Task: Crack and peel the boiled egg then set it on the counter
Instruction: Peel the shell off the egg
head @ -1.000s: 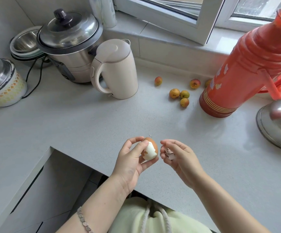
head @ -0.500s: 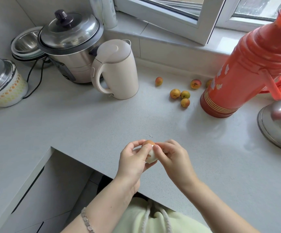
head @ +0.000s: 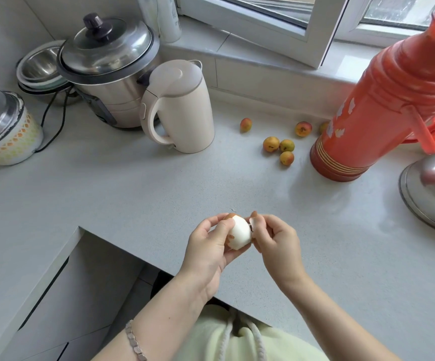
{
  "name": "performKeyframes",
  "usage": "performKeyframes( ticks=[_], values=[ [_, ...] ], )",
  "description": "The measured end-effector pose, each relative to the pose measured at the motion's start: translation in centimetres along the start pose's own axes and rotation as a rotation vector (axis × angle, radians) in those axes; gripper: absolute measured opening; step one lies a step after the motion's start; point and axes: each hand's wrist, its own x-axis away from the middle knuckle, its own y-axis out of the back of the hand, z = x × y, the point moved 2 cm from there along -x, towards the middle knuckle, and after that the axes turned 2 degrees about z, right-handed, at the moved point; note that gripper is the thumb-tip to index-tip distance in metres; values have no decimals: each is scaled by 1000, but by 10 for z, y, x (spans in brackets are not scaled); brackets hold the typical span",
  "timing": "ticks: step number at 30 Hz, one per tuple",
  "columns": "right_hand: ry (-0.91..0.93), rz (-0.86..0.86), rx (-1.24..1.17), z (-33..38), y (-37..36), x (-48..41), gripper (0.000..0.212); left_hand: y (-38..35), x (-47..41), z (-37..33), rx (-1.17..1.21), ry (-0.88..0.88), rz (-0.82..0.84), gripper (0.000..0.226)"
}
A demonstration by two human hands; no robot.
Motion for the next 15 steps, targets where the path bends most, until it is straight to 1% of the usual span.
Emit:
performKeyframes(
  ticks=[2,3,5,7,9,13,15],
  values=[
    [-156,24,-258,0,0,-2,30,0,0,-1,68,23,38,16],
    [-204,37,-346,0,2,-2,30,0,0,-2,86,31,48,16],
    [-244,78,-468,2,5,-3,31,1,-1,-2,104,45,72,15],
    [-256,131,-573,5,10,-3,37,2,-1,-2,113,62,93,14],
    [-256,159,-605,7,13,-2,41,2,0,-2,117,72,96,13],
    [-284,217,-575,2,13,-2,30,2,-1,-2,101,70,67,15],
    [-310,240,-515,1,11,0,34,2,-2,-1,80,56,52,16]
  ],
)
